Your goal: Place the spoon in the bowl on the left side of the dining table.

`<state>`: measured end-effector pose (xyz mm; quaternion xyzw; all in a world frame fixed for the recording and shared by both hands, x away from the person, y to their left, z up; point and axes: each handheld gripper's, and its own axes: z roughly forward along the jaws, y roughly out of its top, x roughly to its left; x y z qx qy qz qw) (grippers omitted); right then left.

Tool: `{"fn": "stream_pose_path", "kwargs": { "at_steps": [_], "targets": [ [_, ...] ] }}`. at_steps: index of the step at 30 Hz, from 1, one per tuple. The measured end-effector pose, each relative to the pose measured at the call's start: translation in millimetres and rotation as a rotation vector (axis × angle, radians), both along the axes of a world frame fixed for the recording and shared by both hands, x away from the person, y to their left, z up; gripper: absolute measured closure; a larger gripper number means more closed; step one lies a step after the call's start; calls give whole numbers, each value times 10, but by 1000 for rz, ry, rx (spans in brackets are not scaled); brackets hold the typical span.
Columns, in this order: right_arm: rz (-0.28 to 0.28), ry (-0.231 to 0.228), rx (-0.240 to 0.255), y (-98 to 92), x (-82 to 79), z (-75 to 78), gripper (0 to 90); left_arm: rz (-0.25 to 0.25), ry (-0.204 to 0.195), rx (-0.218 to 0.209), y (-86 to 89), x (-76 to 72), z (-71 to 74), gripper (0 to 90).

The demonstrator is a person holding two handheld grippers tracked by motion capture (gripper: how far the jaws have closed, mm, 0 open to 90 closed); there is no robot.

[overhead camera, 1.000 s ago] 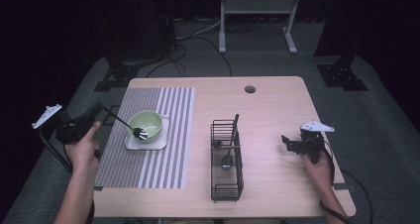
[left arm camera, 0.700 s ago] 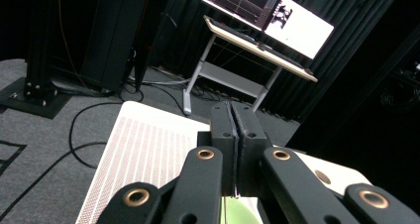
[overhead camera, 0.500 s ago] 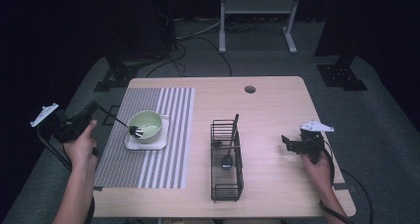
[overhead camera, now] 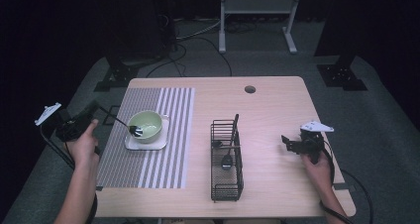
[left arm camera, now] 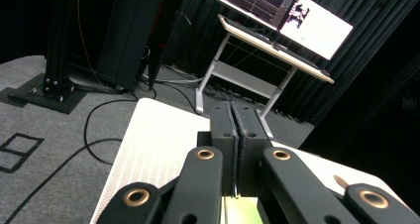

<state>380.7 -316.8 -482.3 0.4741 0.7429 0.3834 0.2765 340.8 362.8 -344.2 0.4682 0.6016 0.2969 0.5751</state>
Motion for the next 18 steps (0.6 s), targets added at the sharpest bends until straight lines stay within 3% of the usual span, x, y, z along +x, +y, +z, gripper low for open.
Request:
{"fn": "stream_pose_path", "kwargs": {
  "at_steps": [8,18],
  "targets": [
    [0,-1,1,0,-1,0,132,15,14,-2,17,15,-63,894],
    [0,-3,-4,2,-1,0,132,-6,30,14,-36,45,-122,894]
  ]
}}
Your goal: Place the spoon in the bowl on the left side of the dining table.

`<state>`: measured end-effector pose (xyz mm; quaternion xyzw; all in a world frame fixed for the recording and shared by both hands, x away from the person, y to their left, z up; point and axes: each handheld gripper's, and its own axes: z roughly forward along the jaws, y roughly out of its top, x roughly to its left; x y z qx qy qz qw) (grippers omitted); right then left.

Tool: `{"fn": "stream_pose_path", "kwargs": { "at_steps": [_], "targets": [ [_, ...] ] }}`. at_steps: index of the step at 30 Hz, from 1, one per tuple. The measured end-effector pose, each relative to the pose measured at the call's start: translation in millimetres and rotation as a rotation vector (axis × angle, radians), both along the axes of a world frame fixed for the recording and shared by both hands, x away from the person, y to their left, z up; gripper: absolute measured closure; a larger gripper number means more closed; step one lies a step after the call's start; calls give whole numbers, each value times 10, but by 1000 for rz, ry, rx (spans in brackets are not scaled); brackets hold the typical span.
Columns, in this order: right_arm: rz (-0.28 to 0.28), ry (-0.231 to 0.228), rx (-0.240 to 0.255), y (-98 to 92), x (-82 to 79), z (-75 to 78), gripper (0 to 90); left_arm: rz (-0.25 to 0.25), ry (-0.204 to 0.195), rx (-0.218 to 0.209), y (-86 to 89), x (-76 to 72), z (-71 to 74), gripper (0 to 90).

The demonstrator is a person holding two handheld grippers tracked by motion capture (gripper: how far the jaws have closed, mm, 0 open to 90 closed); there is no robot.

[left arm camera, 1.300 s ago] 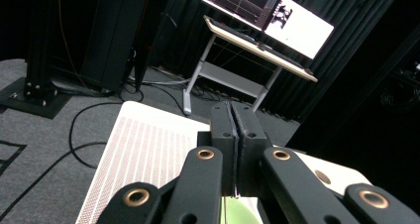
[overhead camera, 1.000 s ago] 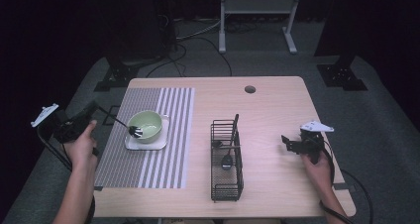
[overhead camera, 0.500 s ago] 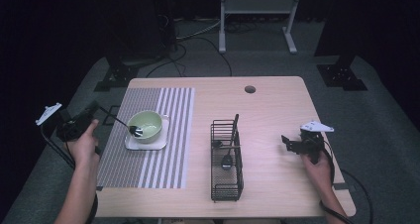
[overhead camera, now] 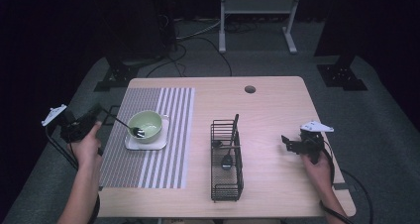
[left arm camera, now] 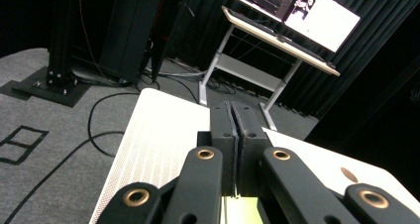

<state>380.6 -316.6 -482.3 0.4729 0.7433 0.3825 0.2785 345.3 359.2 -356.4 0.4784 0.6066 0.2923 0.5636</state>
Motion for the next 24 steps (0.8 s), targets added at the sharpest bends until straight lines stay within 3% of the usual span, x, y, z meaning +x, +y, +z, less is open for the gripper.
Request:
{"fn": "stream_pose_path", "kwargs": {
  "at_steps": [24],
  "targets": [
    [1,0,0,0,0,0,131,8,36,-8,-35,30,-208,891]
  ]
}}
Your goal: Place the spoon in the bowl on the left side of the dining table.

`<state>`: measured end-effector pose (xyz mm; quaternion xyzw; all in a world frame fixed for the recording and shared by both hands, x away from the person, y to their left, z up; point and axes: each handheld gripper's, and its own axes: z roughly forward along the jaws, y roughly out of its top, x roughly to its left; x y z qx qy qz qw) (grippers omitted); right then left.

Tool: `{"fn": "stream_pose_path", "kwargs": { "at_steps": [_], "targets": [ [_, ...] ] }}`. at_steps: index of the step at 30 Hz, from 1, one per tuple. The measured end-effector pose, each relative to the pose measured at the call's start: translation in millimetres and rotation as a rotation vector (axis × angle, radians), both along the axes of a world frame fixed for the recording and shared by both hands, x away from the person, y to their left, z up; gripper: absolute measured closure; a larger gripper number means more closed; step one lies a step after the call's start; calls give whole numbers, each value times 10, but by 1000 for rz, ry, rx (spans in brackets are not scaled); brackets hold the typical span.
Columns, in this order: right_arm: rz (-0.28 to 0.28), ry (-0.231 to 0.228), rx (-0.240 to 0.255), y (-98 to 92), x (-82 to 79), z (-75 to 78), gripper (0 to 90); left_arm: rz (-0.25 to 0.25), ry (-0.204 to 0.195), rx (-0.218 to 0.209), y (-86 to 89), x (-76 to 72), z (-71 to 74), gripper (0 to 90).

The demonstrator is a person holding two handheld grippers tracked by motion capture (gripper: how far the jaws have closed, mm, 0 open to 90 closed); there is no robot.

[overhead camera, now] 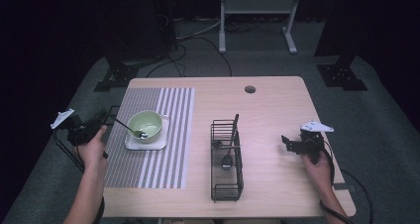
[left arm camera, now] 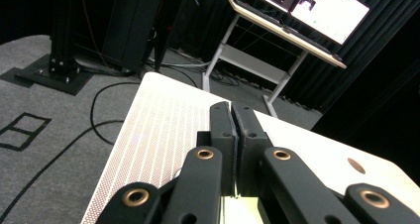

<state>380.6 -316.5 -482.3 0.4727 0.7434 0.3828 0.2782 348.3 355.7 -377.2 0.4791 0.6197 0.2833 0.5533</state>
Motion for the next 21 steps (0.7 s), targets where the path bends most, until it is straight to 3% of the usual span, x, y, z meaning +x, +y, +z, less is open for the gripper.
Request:
{"fn": "stream_pose_path", "kwargs": {
  "at_steps": [21],
  "targets": [
    [-1,2,-2,3,0,0,132,33,28,-27,78,-11,-191,880]
  ]
}}
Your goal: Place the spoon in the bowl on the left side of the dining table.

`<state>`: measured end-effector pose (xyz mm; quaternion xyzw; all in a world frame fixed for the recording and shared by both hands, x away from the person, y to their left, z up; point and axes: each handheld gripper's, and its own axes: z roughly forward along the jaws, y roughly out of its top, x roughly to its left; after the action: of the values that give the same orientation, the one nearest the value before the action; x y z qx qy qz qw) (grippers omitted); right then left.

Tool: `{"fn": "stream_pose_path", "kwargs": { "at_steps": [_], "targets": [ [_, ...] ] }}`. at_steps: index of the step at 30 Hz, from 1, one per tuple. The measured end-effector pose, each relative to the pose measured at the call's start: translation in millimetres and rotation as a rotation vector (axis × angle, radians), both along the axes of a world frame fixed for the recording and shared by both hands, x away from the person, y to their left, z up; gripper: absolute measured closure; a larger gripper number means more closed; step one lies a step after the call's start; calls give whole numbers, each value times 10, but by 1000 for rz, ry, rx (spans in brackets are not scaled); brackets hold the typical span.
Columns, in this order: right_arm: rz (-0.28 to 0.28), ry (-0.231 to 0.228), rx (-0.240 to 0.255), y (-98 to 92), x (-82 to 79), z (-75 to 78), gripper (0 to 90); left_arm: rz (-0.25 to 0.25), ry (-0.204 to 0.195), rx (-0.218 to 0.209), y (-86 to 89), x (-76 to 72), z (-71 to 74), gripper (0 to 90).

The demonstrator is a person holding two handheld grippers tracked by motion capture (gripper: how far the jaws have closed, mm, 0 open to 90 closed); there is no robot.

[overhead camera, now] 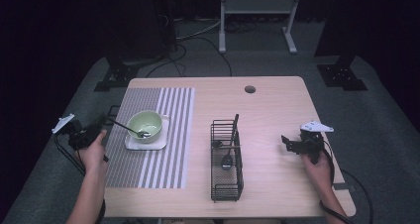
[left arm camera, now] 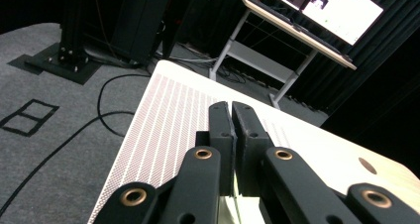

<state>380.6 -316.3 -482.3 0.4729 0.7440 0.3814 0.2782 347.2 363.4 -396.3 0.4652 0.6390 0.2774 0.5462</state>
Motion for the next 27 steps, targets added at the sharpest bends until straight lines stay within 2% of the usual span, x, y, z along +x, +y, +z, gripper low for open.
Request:
{"fn": "stream_pose_path", "kwargs": {
  "at_steps": [17,27],
  "targets": [
    [-1,0,-2,3,0,-1,131,-5,48,-5,0,34,-163,833],
    [1,-2,2,-2,1,0,131,-9,69,-12,25,38,-221,745]
  ]
}}
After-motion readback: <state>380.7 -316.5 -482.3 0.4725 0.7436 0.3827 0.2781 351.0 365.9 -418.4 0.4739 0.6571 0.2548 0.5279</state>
